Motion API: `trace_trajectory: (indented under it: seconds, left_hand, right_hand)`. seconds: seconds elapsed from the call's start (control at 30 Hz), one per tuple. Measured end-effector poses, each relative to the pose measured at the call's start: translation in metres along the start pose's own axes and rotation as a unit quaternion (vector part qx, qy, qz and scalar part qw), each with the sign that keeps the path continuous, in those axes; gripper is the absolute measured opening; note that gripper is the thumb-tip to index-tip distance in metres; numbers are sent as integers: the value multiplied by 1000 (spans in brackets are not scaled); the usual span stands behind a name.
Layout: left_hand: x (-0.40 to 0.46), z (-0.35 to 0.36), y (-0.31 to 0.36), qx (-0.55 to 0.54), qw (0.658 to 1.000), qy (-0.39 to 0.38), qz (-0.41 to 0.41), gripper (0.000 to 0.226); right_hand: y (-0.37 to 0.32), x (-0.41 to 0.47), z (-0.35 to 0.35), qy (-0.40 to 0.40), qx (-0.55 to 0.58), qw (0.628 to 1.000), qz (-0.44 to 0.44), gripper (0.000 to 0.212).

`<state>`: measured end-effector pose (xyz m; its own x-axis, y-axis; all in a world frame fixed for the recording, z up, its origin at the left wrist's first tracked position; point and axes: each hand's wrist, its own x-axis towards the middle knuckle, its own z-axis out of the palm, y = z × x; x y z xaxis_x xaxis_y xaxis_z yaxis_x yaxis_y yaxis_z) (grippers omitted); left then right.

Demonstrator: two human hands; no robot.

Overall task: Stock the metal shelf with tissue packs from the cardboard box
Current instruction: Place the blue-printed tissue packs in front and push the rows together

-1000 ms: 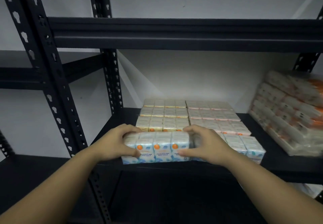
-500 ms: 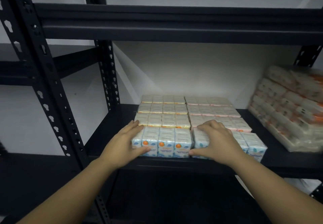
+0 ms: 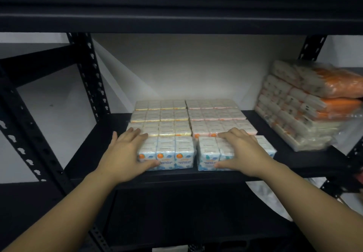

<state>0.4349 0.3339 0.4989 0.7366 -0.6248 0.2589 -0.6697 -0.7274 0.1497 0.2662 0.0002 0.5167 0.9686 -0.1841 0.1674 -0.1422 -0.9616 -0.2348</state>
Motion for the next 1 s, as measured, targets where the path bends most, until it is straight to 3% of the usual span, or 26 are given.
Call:
trace_trajectory:
  seconds: [0.13, 0.23, 0.33, 0.47, 0.57, 0.7, 0.83, 0.9, 1.0]
  left_hand:
    - [13, -4, 29, 35, 999, -34, 12, 114]
    - [20, -1, 52, -22, 997, -52, 48, 123]
    - [24, 1, 83, -121, 986, -67, 91, 108]
    - [26, -9, 120, -253, 950, -94, 158, 90]
    - [25, -16, 139, -373, 898, -134, 191, 82]
    - [26, -21, 162, -496, 847, -104, 159, 58]
    - [38, -19, 184, -628, 774, -34, 65, 53]
    - [41, -17, 194, -639, 767, -12, 53, 49]
    - [38, -15, 212, -635, 770, 18, 55, 50]
  right_hand:
    - [4, -5, -6, -17, -6, 1000, 3, 101]
    - [7, -14, -14, -31, 17, 999, 9, 99]
    - [7, -22, -29, -39, 22, 999, -10, 96]
    - [7, -32, -57, -34, 102, 994, -27, 97]
    - [12, -42, -73, -16, 152, 988, -36, 96]
    - [17, -57, -87, 5, 244, 969, -35, 81]
    - [12, -66, -84, 135, 267, 954, -14, 58]
    - [5, -68, -82, 173, 282, 944, 0, 46]
    - [-14, -70, -82, 184, 331, 925, 37, 47]
